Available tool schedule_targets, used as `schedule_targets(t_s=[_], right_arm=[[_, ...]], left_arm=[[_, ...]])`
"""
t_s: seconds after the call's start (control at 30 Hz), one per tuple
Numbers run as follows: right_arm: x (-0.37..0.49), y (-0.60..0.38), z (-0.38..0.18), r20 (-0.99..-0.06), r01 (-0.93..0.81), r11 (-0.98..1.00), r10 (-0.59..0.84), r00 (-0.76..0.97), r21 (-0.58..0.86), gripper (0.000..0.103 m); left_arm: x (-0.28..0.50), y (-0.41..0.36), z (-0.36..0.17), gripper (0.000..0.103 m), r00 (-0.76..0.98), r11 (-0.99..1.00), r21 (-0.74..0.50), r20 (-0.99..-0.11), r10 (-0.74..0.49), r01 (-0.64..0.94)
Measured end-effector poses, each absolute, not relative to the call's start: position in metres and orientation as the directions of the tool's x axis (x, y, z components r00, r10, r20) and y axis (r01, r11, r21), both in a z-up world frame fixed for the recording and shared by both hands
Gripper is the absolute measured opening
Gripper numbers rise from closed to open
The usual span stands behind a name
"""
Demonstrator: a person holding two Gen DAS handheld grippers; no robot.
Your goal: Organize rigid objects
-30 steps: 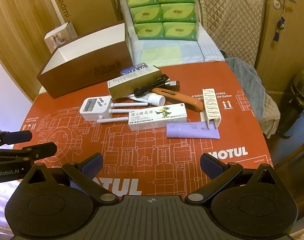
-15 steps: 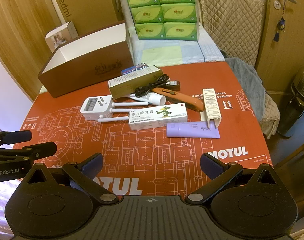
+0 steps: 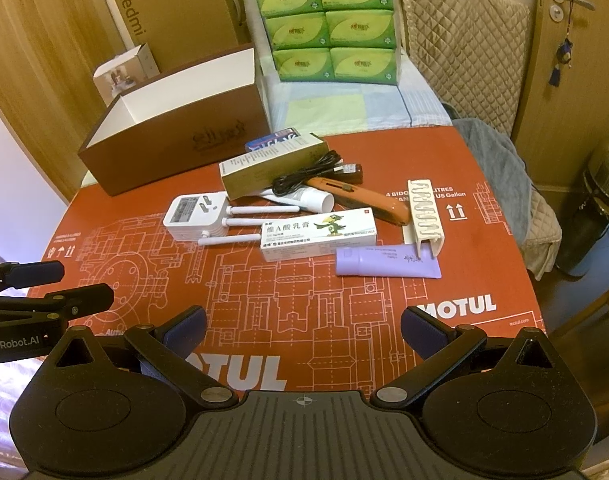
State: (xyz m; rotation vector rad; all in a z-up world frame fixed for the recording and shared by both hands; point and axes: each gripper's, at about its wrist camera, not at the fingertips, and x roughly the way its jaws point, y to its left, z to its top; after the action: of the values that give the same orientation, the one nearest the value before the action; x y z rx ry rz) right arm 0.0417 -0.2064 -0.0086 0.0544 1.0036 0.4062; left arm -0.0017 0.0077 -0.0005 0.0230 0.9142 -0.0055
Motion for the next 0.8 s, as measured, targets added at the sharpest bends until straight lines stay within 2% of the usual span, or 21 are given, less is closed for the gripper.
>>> schedule_targets(t_s=[0.8], right_arm=[[0.0381,-0.2069,-0.0059,-0.807,-0.305,0.925,0.354,0.472,0.227,0.101]], left_arm=[[-0.0115,0.0054,0.0013,0.07,0.613,1.0,0.02,-0.79,0.007,0.013]])
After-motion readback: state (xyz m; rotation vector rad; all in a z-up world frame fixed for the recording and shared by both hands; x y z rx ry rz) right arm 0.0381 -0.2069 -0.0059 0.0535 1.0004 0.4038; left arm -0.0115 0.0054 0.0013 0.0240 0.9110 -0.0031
